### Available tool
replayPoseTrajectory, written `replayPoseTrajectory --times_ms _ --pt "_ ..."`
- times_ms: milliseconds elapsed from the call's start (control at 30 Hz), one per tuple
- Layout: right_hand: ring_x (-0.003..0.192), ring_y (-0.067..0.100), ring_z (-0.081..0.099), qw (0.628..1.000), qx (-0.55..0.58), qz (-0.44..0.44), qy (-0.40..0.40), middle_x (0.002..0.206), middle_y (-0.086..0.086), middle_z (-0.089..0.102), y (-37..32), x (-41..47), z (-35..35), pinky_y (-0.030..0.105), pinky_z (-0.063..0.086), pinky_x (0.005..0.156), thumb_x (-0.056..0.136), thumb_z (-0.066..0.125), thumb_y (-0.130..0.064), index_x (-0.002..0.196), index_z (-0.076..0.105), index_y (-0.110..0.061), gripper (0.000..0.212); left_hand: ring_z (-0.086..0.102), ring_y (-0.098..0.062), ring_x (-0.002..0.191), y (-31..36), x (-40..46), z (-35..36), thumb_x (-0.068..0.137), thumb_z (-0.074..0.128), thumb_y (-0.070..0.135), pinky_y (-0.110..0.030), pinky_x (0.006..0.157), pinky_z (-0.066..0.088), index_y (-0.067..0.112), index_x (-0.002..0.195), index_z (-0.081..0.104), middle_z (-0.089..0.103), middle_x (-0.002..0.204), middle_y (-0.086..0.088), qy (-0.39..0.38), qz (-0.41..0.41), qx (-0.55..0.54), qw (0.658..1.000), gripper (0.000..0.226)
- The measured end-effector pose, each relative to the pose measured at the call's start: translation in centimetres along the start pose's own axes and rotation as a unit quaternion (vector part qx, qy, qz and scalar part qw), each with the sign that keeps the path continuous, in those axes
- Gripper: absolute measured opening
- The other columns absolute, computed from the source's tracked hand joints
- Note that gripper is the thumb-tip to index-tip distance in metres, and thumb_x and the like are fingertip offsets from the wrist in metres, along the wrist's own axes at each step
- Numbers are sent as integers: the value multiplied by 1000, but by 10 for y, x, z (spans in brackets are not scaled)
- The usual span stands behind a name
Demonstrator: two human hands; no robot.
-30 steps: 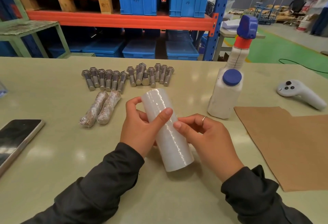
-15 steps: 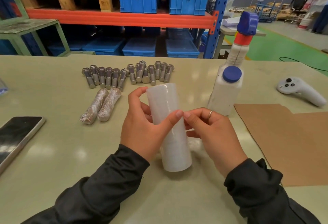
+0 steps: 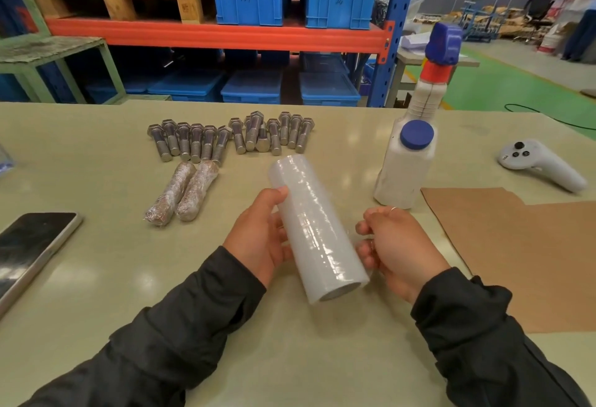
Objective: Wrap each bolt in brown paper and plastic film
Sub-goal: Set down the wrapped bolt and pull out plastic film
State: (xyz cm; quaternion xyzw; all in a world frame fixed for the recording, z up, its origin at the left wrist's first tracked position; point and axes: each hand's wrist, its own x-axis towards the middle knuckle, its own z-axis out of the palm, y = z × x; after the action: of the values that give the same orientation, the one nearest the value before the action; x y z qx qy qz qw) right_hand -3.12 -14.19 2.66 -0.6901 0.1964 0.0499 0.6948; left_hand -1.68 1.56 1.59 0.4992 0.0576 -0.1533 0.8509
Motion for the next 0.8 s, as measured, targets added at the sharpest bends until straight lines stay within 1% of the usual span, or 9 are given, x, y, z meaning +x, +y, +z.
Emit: replayPoseTrajectory --times_ms 67,200,300,367,433,500,567,633,800 --pt "37 6 41 998 -62 -26 22 72 1 48 1 2 0 17 30 32 99 32 -14 83 45 -17 20 59 -24 75 0 -1 0 86 44 32 -38 70 51 7 117 52 60 91 -12 -26 -39 -61 997 41" --pt "45 12 47 974 -187 -112 69 78 3 53 4 3 -1 15 32 33 99 33 -16 87 42 -18 16 63 -24 66 3 -3 -1 70 52 43 -33 59 56 1 108 59 65 86 -13 -68 -100 -81 989 58" --pt "33 6 45 980 -162 -111 30 74 2 55 3 0 0 13 31 32 96 33 -10 96 41 -23 15 65 -21 58 1 -2 0 62 58 54 -30 51 55 1 101 63 69 81 -13 -57 -106 -29 992 65" --pt "30 5 40 989 -115 -96 6 68 0 58 1 -3 -1 13 31 33 97 37 -23 96 44 -26 8 64 -19 56 -2 -1 0 53 64 53 -28 50 54 1 109 61 67 77 -10 -42 -94 17 995 76" --pt "31 5 39 991 -88 -98 -11 60 -3 62 -3 -7 -2 14 31 34 91 37 -55 98 48 -28 31 64 -19 58 -5 1 -3 51 67 52 -29 52 53 5 117 57 65 75 -7 -31 -72 55 995 81" --pt "32 1 41 985 -114 -128 -8 59 -8 65 -6 -10 -2 17 34 38 66 28 -81 97 49 -30 63 65 -18 60 -7 1 -4 53 66 52 -29 54 52 10 113 58 66 73 -5 -29 -47 86 995 74" --pt "37 -3 47 972 -172 -161 -1 62 -10 66 -8 -13 -1 20 36 49 50 26 -88 94 52 -32 76 65 -17 58 -8 0 -3 55 65 52 -28 52 52 13 105 60 67 69 -3 -37 -19 107 993 63" --pt "45 -6 52 960 -210 -184 -3 66 -9 66 -7 -15 1 20 37 55 47 29 -88 92 56 -31 78 65 -15 59 -10 -1 -1 59 69 51 -27 52 52 15 99 61 67 67 0 -38 13 137 990 55" --pt "68 1 63 959 -206 -189 -52 82 -4 65 -2 -21 4 27 51 67 46 39 -86 115 49 -29 90 66 -23 81 -15 -3 3 64 71 53 -38 70 54 13 107 57 67 94 -9 -5 65 194 979 60"
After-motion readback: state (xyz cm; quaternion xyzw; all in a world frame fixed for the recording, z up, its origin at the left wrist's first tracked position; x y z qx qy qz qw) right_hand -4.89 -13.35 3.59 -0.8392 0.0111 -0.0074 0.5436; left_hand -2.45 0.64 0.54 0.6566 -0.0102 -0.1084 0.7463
